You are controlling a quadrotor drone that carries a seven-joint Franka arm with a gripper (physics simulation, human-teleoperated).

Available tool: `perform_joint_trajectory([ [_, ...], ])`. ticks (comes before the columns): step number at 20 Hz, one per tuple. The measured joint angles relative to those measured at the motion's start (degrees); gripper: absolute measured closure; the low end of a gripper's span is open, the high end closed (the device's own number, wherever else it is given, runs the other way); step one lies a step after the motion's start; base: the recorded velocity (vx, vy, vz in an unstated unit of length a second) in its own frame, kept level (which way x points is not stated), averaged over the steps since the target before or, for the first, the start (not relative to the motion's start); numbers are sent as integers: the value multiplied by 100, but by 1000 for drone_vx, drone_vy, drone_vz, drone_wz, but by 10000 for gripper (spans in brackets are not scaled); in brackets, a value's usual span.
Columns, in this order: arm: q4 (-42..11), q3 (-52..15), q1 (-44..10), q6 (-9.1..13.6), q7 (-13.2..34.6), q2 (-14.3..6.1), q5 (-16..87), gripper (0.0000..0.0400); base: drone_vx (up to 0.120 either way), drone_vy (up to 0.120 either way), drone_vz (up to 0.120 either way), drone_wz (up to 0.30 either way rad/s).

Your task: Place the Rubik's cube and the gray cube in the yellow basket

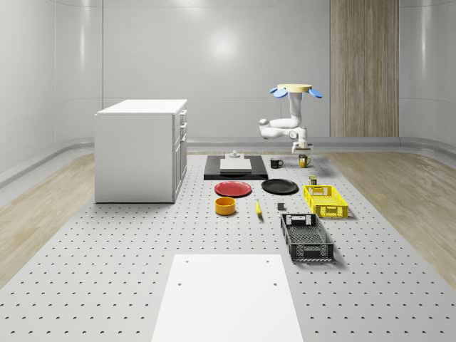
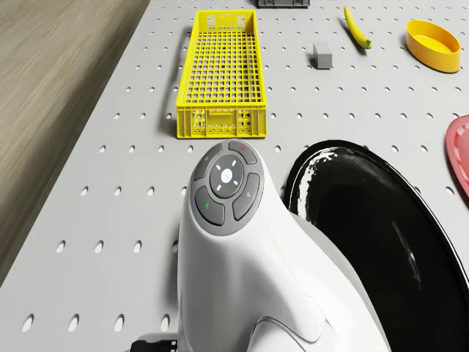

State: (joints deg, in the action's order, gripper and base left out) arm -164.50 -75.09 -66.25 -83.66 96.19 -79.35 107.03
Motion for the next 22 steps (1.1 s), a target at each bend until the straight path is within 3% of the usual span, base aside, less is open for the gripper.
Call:
perform_joint_trajectory([
  [22,14,-58,-77,-251,65,-271,-125,75,120,0,9,0],
])
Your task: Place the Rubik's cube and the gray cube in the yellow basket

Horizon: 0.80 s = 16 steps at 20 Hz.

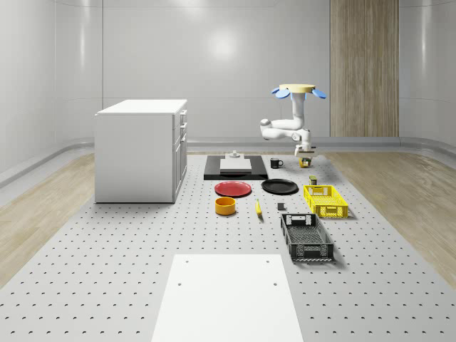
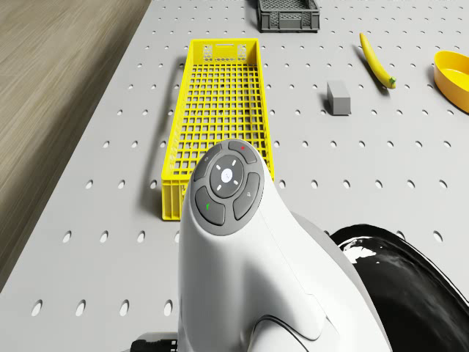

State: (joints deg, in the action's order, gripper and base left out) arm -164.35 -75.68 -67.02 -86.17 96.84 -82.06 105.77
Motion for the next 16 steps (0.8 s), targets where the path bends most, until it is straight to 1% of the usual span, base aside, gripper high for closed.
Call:
perform_joint_trajectory([
  [13,7,-23,-35,-122,29,-131,-56,75,120,0,0,0],
  [15,8,-26,-40,-139,33,-149,-64,75,120,120,0,0],
  [16,8,-28,-43,-148,35,-158,-68,75,120,40,0,0],
])
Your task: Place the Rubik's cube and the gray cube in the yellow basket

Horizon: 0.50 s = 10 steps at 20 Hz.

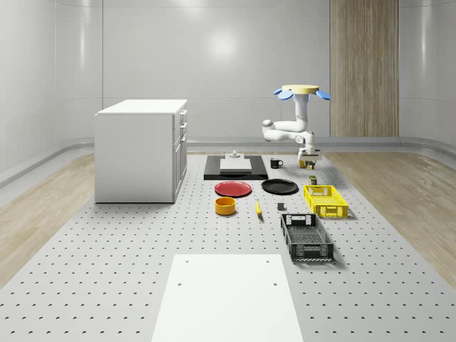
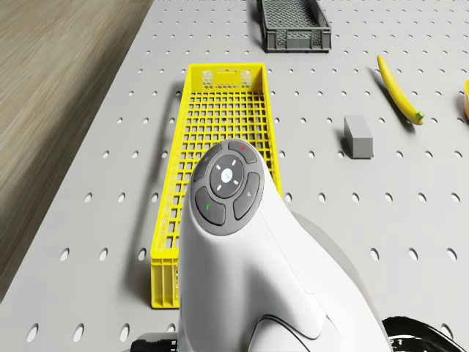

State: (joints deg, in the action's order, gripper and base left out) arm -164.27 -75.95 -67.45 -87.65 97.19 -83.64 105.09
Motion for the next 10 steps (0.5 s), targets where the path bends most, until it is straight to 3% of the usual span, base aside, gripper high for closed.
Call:
perform_joint_trajectory([
  [10,4,-14,-22,-79,18,-84,-36,75,120,0,0,0],
])
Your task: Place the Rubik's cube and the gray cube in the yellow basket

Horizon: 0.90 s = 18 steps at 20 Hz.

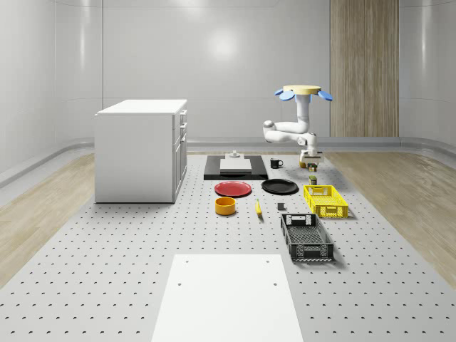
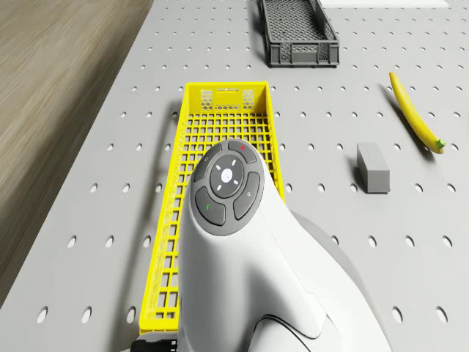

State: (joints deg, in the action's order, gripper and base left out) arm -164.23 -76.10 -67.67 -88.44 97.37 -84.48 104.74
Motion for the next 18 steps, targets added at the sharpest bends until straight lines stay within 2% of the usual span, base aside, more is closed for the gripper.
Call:
perform_joint_trajectory([
  [18,6,-20,-33,-118,26,-126,-53,75,120,0,0,0],
])
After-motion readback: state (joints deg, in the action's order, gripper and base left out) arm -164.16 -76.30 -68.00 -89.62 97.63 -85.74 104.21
